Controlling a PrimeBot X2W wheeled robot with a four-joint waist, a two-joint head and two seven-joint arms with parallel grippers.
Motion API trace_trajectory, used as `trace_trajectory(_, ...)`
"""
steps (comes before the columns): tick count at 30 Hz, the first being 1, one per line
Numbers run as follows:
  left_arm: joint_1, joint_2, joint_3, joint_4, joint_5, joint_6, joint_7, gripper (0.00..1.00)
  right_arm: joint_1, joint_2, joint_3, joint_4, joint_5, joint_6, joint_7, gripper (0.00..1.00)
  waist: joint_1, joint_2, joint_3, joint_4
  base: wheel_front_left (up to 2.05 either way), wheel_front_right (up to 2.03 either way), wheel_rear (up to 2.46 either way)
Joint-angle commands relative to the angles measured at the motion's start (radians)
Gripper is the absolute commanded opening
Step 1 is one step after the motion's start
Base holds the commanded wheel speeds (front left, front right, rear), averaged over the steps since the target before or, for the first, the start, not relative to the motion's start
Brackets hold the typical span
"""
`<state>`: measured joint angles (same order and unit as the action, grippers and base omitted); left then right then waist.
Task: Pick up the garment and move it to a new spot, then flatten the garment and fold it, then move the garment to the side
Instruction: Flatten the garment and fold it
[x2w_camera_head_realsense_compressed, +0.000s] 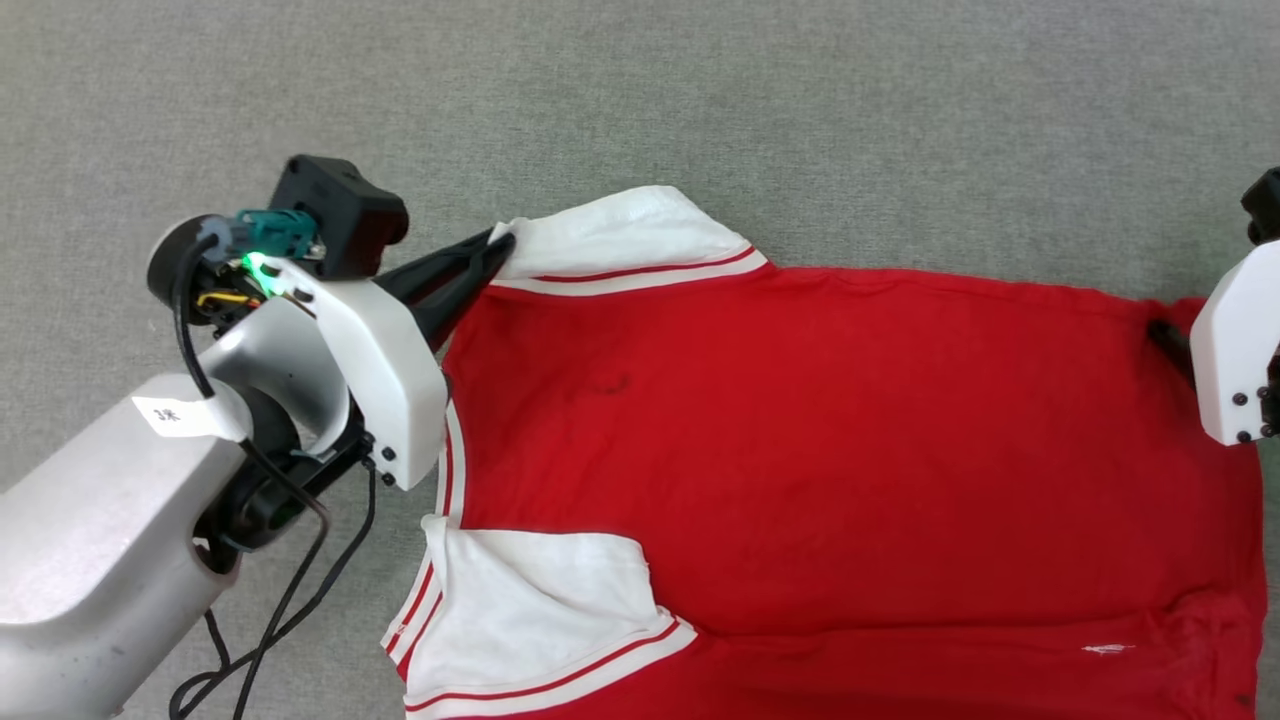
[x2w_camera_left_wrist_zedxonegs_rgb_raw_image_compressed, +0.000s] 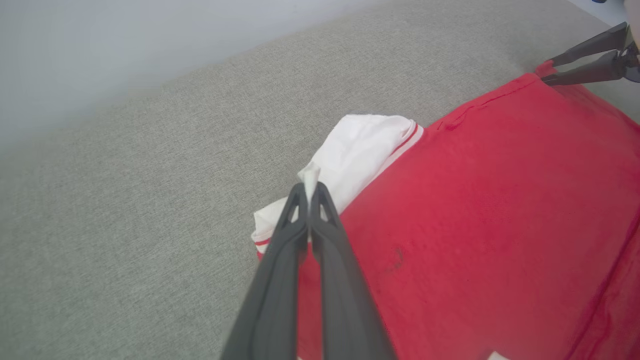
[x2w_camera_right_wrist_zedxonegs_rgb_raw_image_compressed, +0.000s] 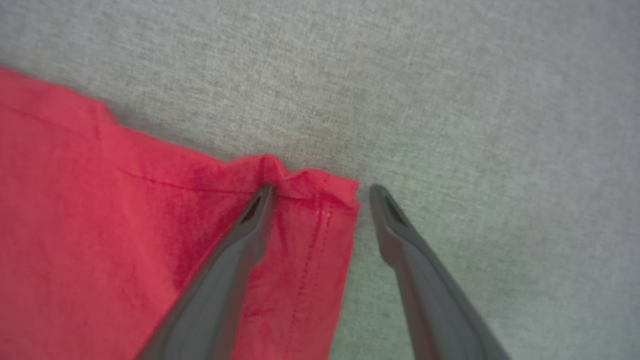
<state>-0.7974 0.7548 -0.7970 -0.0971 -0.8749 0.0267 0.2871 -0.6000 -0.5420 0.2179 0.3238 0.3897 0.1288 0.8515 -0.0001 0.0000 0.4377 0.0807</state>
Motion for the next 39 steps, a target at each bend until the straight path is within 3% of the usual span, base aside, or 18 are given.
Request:
trace_trajectory(1,-0.003,-0.005,-0.002,0.003,0.005,-0.001,-0.007,0.00,0.049,0.026,0.050,0.043,0.024,0.004,0.040,1.00,0.0001,0.0000,0.004,0.006,0.00,0.00,0.00)
trace_trajectory(2,-0.003,-0.007,-0.003,0.008,0.007,-0.002,-0.009,0.00,0.057,0.028,0.057,0.049,0.036,0.006,0.050,1.00,0.0001,0.0000,0.004,0.008,0.00,0.00,0.00)
trace_trajectory(3,-0.004,-0.009,-0.004,0.012,0.008,-0.002,-0.010,0.00,0.066,0.029,0.068,0.053,0.046,0.008,0.061,0.32,0.0001,0.0000,0.004,0.010,0.00,0.00,0.00)
trace_trajectory(4,-0.005,-0.011,-0.006,0.015,0.009,-0.003,-0.011,0.00,0.074,0.028,0.075,0.055,0.054,0.008,0.063,0.00,0.0001,0.0000,0.004,0.011,0.00,0.00,0.00)
trace_trajectory(18,0.045,-0.032,0.001,0.083,-0.008,0.021,-0.067,0.00,0.049,0.055,-0.035,0.095,0.093,0.002,-0.191,0.00,0.0001,0.0000,-0.094,-0.001,0.00,0.00,0.00)
trace_trajectory(29,0.131,-0.033,-0.010,0.081,-0.040,0.047,-0.091,0.00,0.153,0.086,-0.126,0.081,0.144,0.002,-0.391,0.00,0.0001,0.0000,-0.203,-0.001,0.00,0.00,0.00)
trace_trajectory(39,0.256,-0.022,-0.037,0.038,-0.071,0.084,-0.110,0.00,0.322,0.081,-0.162,0.034,0.205,0.001,-0.430,0.00,0.0001,0.0000,-0.274,0.022,0.00,0.00,0.00)
